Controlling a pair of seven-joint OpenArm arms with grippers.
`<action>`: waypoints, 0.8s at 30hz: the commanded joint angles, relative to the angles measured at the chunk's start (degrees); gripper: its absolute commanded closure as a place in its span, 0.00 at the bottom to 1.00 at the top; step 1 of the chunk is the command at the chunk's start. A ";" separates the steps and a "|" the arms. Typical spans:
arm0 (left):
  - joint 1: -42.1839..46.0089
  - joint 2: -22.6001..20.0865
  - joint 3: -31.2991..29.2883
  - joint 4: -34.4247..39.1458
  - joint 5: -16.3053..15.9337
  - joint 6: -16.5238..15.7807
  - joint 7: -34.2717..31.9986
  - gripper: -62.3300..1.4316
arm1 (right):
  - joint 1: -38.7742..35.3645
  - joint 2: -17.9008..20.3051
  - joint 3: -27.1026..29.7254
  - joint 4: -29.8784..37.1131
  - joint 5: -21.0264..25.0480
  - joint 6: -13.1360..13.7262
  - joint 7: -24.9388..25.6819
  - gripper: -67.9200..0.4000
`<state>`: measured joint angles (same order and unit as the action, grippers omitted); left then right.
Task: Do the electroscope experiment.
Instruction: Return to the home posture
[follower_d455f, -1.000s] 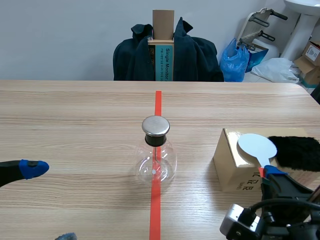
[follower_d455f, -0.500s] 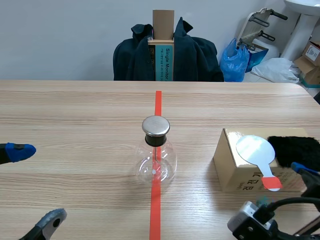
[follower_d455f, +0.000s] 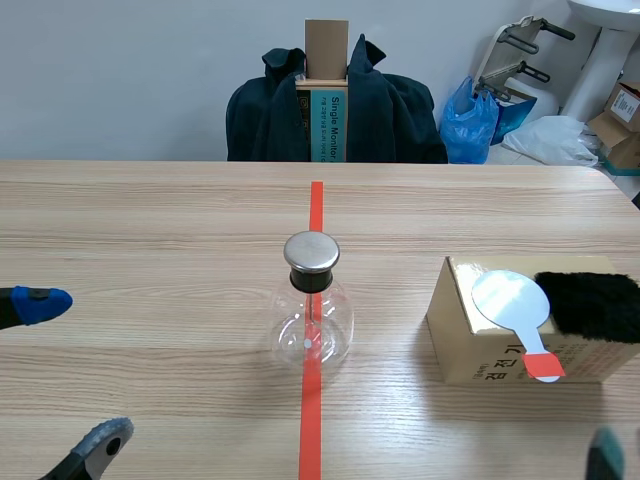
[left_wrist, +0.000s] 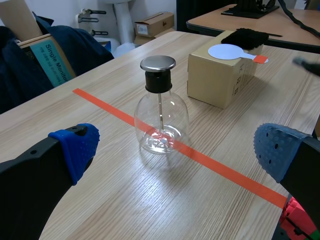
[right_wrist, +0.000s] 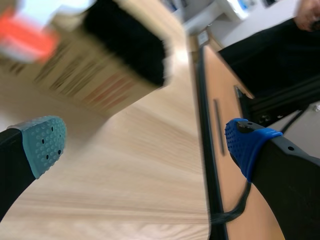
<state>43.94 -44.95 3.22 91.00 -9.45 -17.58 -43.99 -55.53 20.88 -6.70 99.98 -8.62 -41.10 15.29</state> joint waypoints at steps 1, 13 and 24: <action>-0.33 0.15 -0.15 0.35 -0.39 0.11 -1.01 0.00 | -1.36 1.86 3.23 5.05 3.02 1.31 1.03 0.00; -0.33 0.15 -0.15 0.35 -0.39 0.11 -1.01 0.00 | 6.01 4.07 19.63 25.29 18.62 33.03 -12.24 0.01; -0.33 0.15 -0.15 0.35 -0.37 0.11 -1.01 0.00 | 17.53 7.37 19.54 25.49 33.83 57.88 -24.30 0.07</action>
<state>43.94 -44.95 3.22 90.96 -9.43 -17.58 -43.97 -37.63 28.10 12.93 125.71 24.40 17.65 -9.98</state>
